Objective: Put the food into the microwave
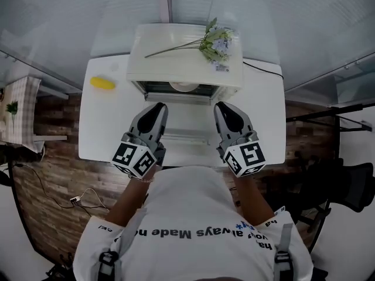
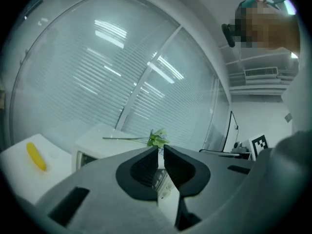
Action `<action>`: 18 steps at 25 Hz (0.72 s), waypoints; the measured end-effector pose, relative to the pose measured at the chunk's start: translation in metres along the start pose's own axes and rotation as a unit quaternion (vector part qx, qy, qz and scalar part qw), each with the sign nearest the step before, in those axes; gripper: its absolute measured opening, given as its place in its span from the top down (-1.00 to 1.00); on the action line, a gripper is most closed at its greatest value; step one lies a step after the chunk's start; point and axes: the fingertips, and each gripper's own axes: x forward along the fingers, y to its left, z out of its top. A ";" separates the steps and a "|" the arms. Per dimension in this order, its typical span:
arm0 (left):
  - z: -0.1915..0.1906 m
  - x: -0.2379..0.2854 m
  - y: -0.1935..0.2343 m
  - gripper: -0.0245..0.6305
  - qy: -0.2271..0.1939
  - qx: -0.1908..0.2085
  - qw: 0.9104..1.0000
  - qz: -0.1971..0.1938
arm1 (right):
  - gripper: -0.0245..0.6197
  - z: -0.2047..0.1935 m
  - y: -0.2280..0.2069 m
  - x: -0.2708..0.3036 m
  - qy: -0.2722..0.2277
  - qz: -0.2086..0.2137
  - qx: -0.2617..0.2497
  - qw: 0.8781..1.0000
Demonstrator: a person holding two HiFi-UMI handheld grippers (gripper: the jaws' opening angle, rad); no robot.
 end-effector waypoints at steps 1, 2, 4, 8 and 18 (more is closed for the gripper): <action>0.008 -0.002 -0.002 0.81 -0.008 0.013 1.000 0.003 | 0.83 0.008 0.002 -0.004 -0.003 -0.005 -0.015 1.000; 0.017 -0.004 -0.003 0.81 -0.015 0.022 1.000 0.005 | 0.83 0.015 0.004 -0.008 -0.006 -0.009 -0.026 1.000; 0.032 -0.008 -0.007 0.80 -0.029 0.030 0.999 0.008 | 0.83 0.028 0.007 -0.015 -0.011 -0.013 -0.038 0.999; 0.052 -0.013 -0.016 0.81 -0.045 0.041 0.998 0.006 | 0.83 0.048 0.013 -0.025 -0.017 -0.011 -0.045 0.999; 0.076 -0.034 -0.046 0.81 -0.065 0.067 0.996 0.001 | 0.83 0.088 0.030 -0.054 -0.035 -0.002 -0.061 0.998</action>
